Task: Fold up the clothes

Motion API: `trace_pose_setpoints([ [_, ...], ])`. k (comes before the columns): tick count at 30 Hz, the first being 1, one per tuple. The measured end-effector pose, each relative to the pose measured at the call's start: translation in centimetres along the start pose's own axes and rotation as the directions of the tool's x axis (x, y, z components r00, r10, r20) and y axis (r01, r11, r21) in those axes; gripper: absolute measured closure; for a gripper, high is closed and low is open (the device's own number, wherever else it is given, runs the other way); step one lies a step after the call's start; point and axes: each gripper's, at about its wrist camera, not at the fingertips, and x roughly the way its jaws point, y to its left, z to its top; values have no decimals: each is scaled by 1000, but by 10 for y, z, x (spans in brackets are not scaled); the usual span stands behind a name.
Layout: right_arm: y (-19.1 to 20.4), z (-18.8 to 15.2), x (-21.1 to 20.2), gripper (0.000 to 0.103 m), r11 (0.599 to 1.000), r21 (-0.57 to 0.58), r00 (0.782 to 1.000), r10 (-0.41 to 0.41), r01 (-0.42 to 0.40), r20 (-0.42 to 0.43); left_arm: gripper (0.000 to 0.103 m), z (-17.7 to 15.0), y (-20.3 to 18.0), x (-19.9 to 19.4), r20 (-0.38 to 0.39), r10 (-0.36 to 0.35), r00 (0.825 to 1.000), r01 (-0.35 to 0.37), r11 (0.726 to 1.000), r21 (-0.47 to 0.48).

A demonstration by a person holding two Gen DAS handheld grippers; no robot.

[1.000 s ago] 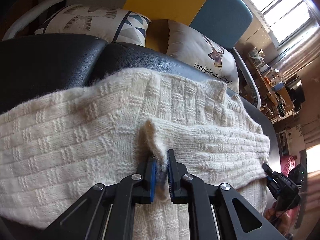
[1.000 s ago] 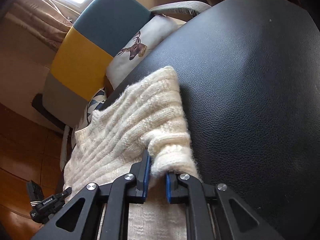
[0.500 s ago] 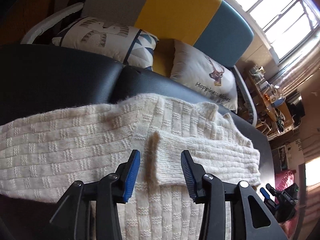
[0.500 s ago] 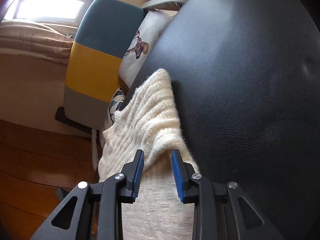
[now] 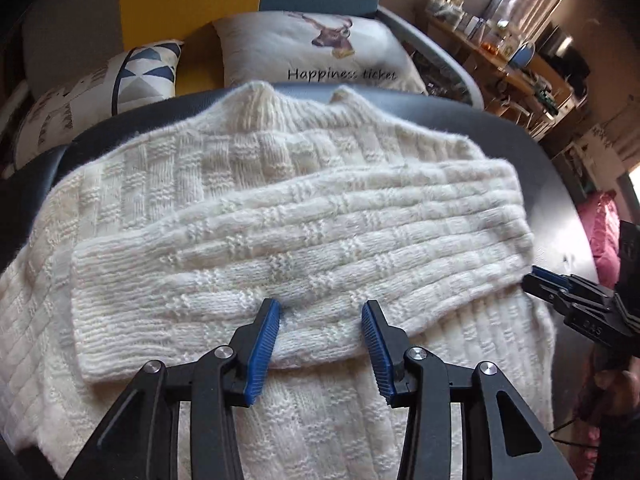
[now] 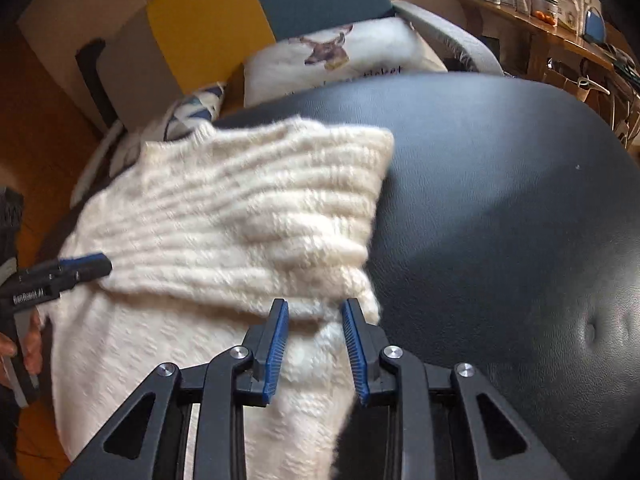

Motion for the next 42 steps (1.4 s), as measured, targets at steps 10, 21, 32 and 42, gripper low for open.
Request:
trace_pose_setpoints([
  [10, -22, -16, -6, 76, 995, 27, 995, 91, -92, 50, 56, 98, -124, 0, 27, -277, 961, 242, 880, 408],
  [21, -26, -15, -5, 75, 988, 24, 986, 153, -154, 64, 56, 140, -194, 82, -251, -282, 926, 377, 732, 568],
  [32, -22, -15, -2, 75, 989, 0, 987, 146, -147, 73, 76, 151, -195, 114, -350, -288, 891, 443, 721, 533],
  [42, -6, -18, 2, 75, 996, -50, 996, 71, -69, 60, 97, 139, -192, 94, -53, -295, 954, 266, 752, 603],
])
